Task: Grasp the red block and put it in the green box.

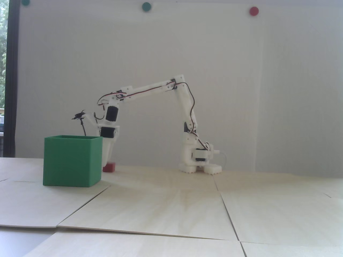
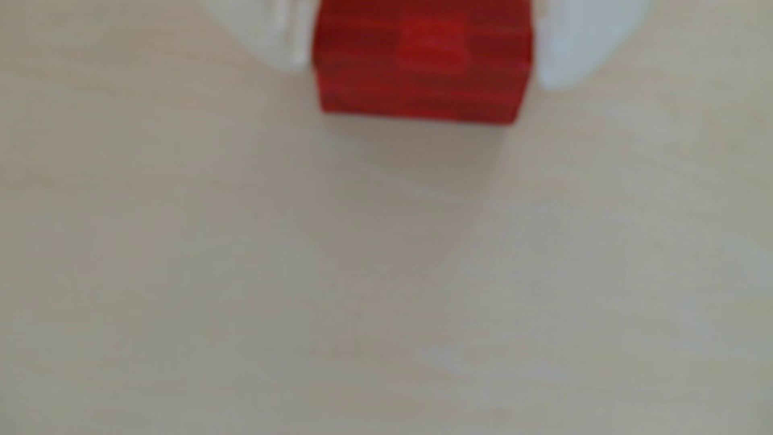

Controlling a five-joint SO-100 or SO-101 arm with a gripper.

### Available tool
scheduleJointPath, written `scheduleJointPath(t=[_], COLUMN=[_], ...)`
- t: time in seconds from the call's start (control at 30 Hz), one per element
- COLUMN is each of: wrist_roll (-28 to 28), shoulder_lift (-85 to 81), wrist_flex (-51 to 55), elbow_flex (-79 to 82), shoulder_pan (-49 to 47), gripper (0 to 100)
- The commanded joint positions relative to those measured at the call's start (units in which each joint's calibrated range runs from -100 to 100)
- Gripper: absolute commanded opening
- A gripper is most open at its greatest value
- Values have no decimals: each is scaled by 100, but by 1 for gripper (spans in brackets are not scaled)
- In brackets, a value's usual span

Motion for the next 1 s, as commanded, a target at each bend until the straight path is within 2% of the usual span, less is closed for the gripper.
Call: scheduleJointPath(t=[0.0, 0.6, 0.97], wrist_roll=[122, 210, 216], shoulder_lift=[-485, -398, -414], wrist_flex=[-112, -104, -112], elbow_flex=[-39, -12, 529], shoulder_pan=[-89, -217, -426], gripper=[20, 20, 19])
